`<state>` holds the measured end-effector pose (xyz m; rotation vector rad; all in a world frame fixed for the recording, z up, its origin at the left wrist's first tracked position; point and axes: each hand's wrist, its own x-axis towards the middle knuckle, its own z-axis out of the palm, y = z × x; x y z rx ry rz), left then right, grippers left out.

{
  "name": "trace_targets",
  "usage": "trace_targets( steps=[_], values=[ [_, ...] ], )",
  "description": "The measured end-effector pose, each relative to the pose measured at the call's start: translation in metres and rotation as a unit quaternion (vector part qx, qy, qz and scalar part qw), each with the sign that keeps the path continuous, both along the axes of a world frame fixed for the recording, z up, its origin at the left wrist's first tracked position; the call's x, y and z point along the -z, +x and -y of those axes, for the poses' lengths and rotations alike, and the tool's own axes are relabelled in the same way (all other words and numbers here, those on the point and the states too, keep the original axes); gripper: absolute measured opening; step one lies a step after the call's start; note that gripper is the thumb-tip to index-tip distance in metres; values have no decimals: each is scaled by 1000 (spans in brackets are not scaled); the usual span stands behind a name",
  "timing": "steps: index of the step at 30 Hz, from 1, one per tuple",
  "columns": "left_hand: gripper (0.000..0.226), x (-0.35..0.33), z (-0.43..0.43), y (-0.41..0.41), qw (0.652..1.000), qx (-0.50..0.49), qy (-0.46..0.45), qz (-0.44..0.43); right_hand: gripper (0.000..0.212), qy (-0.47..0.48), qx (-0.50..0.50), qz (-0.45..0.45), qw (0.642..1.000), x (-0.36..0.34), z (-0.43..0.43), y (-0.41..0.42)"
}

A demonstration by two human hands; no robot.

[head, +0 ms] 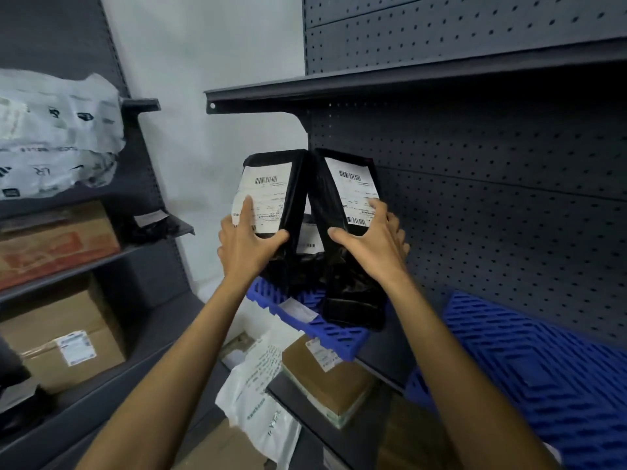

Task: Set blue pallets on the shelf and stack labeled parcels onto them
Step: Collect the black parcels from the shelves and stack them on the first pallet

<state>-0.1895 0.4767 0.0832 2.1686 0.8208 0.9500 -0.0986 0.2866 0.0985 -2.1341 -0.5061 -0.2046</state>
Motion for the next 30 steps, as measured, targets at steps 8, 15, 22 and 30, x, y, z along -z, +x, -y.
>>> trace_targets(
  steps=[8,15,22,30],
  values=[
    [102,-29,-42,76,993,76,21,-83,105,-37,12,-65,997,6,-36,34],
    [99,-21,-54,97,986,97,44,-127,110,-121,4,-68,990,5,-39,47],
    [91,-19,-57,110,979,124,73,-144,103,-155,7,-67,986,5,-38,34],
    [74,-2,-74,124,953,213,110,-183,90,-251,40,-13,967,27,-53,18]
  ],
)
